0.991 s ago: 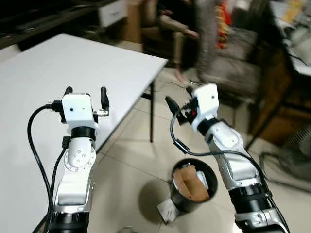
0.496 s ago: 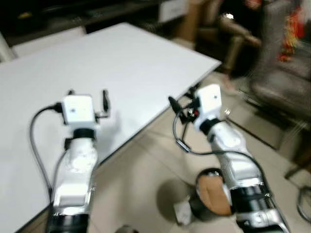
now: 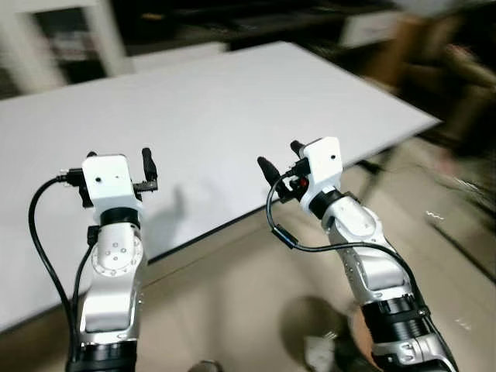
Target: Picking trash to rubbish bin
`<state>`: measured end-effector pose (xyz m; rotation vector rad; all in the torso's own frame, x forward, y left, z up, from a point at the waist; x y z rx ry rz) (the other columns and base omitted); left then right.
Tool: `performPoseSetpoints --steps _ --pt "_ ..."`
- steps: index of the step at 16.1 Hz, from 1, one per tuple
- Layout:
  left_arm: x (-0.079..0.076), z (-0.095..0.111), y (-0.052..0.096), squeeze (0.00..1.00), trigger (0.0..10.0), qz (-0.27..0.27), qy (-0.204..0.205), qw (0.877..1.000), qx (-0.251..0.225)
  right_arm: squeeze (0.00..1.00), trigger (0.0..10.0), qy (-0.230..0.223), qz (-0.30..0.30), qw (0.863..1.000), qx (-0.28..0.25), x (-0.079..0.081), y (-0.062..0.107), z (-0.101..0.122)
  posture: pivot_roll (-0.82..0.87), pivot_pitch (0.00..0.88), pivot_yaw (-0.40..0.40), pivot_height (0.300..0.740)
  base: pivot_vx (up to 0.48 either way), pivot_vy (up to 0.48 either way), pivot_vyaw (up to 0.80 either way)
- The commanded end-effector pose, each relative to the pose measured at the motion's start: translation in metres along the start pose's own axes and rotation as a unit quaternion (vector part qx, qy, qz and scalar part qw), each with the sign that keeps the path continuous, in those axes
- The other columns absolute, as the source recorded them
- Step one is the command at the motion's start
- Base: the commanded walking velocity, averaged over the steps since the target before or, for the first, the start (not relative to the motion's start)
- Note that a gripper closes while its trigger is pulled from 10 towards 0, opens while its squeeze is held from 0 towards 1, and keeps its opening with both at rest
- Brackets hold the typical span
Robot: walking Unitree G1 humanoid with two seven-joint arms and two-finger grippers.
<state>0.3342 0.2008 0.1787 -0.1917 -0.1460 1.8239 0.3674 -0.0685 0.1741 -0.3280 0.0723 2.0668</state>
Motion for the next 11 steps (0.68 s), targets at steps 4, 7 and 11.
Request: performPoseSetpoints --steps 4,7,11 --pt "0.012 -0.005 0.002 0.0 10.0 0.036 -0.004 0.999 0.01 0.0 10.0 -0.005 0.004 1.0 0.001 -0.003 0.002 0.002 -0.09 0.066 -0.024 0.74 0.0 0.0 0.8" --pt "0.018 -0.006 0.002 0.0 10.0 0.049 -0.005 0.999 0.014 0.0 10.0 -0.009 0.01 1.0 0.005 0.0 0.003 0.001 -0.09 0.071 -0.025 0.74 0.0 0.0 0.8" --pt "0.019 -0.005 0.001 0.0 10.0 0.051 -0.005 0.999 0.015 0.0 10.0 -0.01 0.012 1.0 0.007 0.001 0.003 0.0 -0.08 0.074 -0.022 0.74 0.0 0.0 0.8"
Point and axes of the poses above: a point about 5 cm out from each wrist's last joint towards the gripper, its own y axis pointing back from the gripper into the wrist, its own z axis along the axis of the wrist's last joint, x = y × z, the point moved 5 cm from there along -y, pointing out of the wrist towards the gripper, and after that the axes turned 9 degrees about y, right-handed, at the moved point
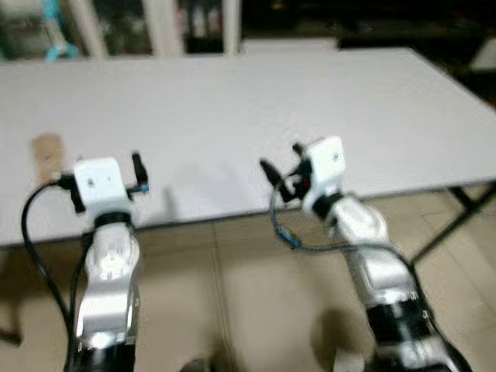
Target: Picking trash to rubbish bin
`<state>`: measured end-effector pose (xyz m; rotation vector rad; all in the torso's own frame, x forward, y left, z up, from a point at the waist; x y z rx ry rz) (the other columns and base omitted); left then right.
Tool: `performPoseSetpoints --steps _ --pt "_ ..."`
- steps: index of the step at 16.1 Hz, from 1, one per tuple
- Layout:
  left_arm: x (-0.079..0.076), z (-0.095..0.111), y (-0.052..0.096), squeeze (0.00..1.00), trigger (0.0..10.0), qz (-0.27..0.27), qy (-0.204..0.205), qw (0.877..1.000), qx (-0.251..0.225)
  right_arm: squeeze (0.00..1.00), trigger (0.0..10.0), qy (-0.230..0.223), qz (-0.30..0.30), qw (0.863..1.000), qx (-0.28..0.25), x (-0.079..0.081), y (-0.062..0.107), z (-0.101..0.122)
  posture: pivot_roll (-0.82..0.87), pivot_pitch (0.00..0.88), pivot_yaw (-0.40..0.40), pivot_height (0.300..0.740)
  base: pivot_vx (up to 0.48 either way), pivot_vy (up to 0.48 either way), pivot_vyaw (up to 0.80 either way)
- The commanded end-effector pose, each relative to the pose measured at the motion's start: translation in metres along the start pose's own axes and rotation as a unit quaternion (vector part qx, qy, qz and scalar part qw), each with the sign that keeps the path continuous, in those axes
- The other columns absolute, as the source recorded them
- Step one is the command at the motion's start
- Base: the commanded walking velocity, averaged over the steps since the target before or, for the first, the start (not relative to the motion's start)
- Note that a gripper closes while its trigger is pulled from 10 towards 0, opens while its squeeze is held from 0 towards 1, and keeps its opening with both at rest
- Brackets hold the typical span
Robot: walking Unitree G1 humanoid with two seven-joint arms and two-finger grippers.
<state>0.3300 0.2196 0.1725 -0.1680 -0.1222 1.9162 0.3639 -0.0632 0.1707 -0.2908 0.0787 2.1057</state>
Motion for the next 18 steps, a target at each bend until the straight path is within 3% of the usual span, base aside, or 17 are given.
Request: performPoseSetpoints --steps 1,9,14,18 --pt "0.001 -0.001 0.001 0.0 10.0 0.007 0.004 1.0 0.004 0.0 10.0 0.003 -0.006 1.0 0.0 -0.006 0.002 0.001 -0.08 0.074 -0.022 0.74 0.0 0.0 0.8" --pt "0.011 -0.001 -0.004 0.0 10.0 0.022 0.019 1.0 0.011 0.0 10.0 -0.002 -0.005 1.0 -0.001 -0.006 0.002 0.002 -0.08 0.07 -0.023 0.74 0.0 0.0 0.62" --pt "0.011 -0.001 -0.007 0.0 10.0 0.009 0.062 0.998 0.023 0.0 10.0 -0.005 -0.006 1.0 -0.002 -0.006 0.001 0.002 -0.08 0.064 -0.019 0.74 0.0 0.0 0.0" --pt "0.013 0.001 -0.008 0.0 10.0 0.009 0.063 0.998 0.019 0.0 10.0 -0.004 -0.006 1.0 -0.002 -0.006 0.001 0.002 -0.08 0.065 -0.02 0.74 0.203 0.358 0.0"
Point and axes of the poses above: a point about 5 cm out from each wrist's last joint towards the gripper, its own y axis pointing back from the gripper into the wrist, its own z axis along the axis of the wrist's last joint, x = y × z, the point moved 5 cm from there along -y, pointing out of the wrist towards the gripper, and after that the axes turned 9 degrees about y, right-handed, at the moved point
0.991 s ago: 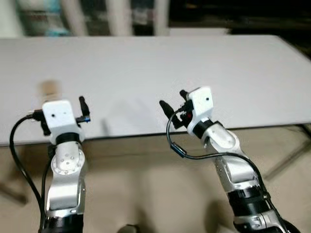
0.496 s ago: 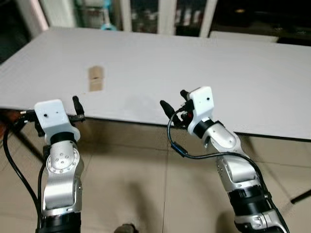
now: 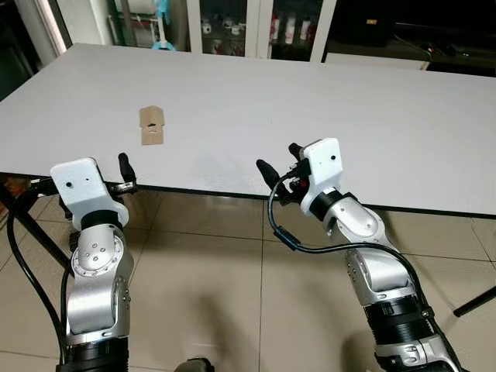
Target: Picking trash to rubbish bin
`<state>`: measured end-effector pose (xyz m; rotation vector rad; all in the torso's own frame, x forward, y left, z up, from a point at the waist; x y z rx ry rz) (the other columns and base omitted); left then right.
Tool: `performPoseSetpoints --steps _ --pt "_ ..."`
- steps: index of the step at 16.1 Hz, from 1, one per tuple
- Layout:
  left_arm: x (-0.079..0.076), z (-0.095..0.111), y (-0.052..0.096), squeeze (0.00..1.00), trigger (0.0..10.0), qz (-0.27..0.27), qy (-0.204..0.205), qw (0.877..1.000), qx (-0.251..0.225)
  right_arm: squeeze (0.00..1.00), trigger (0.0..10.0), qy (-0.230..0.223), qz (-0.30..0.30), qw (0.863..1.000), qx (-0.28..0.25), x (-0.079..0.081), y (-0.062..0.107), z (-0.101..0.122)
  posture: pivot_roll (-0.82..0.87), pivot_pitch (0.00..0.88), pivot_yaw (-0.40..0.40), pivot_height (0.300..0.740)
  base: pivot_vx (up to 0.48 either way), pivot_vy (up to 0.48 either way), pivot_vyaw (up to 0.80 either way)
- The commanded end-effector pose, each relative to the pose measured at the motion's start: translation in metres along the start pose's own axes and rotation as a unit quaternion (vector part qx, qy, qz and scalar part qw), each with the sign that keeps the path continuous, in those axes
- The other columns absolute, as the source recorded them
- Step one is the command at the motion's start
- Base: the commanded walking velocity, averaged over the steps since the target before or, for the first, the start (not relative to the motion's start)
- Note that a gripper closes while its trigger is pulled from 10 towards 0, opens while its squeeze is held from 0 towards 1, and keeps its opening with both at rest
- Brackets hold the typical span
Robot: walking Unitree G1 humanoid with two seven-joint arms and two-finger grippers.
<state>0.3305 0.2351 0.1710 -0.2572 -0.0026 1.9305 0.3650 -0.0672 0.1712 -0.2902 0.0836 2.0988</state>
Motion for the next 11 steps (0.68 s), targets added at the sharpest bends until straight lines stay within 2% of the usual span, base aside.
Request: performPoseSetpoints --steps 1,11 --pt "-0.0001 0.0025 -0.0027 0.0 10.0 -0.004 0.0 1.0 0.001 0.0 10.0 -0.006 -0.002 1.0 -0.004 -0.0011 -0.0004 0.0025 -0.07 0.064 -0.019 0.74 0.285 0.386 0.0" --pt "0.0004 -0.003 -0.0026 0.0 10.0 -0.003 0.002 1.0 0.016 0.0 10.0 -0.008 -0.004 1.0 -0.002 -0.0007 0.0011 0.0004 -0.07 0.067 -0.016 0.74 0.303 0.373 0.0"
Point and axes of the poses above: a point about 5 cm out from each wrist's last joint towards the gripper, its own y axis pointing back from the gripper into the wrist, its own z axis along the axis of the wrist's last joint, x = y × z, the point moved 5 cm from there along -y, pointing out of the wrist towards the gripper, and after that the axes turned 9 degrees about y, right-handed, at the moved point
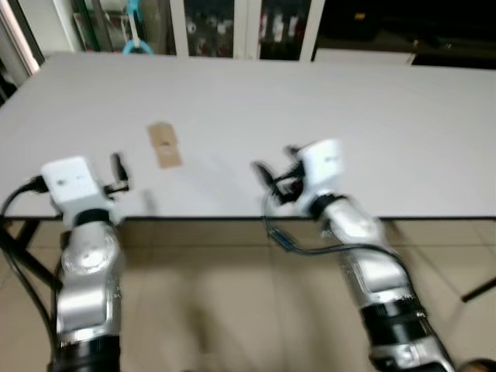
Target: Picking trash to rubbish bin
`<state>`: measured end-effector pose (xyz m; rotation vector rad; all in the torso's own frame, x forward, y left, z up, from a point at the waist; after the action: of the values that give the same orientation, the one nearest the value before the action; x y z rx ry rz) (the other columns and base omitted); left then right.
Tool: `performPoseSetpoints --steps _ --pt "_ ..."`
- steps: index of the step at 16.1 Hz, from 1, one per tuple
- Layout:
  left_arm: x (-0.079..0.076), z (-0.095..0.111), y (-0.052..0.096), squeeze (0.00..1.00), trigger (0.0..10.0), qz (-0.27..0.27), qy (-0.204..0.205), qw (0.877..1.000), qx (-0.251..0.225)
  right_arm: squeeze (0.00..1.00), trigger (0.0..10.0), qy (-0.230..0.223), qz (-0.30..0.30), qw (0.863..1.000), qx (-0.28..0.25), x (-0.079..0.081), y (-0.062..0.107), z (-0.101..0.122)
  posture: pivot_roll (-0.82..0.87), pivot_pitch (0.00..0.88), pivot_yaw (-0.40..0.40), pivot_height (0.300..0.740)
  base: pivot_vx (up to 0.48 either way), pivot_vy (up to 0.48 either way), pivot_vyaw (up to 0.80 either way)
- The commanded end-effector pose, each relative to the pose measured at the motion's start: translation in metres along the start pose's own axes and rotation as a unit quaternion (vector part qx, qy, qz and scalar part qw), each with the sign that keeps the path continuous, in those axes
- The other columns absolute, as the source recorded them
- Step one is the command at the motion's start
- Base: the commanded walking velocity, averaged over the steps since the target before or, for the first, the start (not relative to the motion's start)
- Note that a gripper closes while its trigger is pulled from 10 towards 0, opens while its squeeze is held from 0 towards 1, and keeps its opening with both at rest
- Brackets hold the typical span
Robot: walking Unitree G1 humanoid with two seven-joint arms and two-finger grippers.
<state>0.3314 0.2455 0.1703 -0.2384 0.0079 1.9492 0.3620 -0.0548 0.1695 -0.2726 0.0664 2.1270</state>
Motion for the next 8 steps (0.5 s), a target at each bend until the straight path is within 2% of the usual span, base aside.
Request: performPoseSetpoints --steps 1,2,8 --pt "-0.0089 -0.0042 0.0022 0.0 10.0 -0.013 0.007 1.0 0.011 0.0 10.0 0.003 -0.016 1.0 0.002 -0.0126 0.0054 -0.0005 -0.07 0.067 -0.016 0.74 0.292 0.379 0.0" --pt "-0.0087 -0.0077 0.0027 0.0 10.0 -0.011 0.005 1.0 0.019 0.0 10.0 0.003 -0.015 1.0 0.002 -0.012 0.0055 -0.0008 -0.07 0.067 -0.016 0.74 0.244 0.259 0.0" --pt "-0.0129 -0.0076 0.0033 0.0 10.0 -0.019 0.015 1.0 0.019 0.0 10.0 0.003 -0.014 1.0 0.003 -0.011 0.0054 -0.0004 -0.08 0.072 -0.013 0.74 0.0 0.0 0.0"
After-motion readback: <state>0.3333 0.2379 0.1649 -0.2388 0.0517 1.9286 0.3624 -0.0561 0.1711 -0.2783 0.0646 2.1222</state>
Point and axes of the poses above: a point about 5 cm out from each wrist's last joint towards the gripper, its own y axis pointing back from the gripper into the wrist, its own z axis along the axis of the wrist's last joint, x = y × z, the point moved 5 cm from there along -y, pointing out of the wrist towards the gripper, and after that the axes turned 9 degrees about y, right-handed, at the moved point
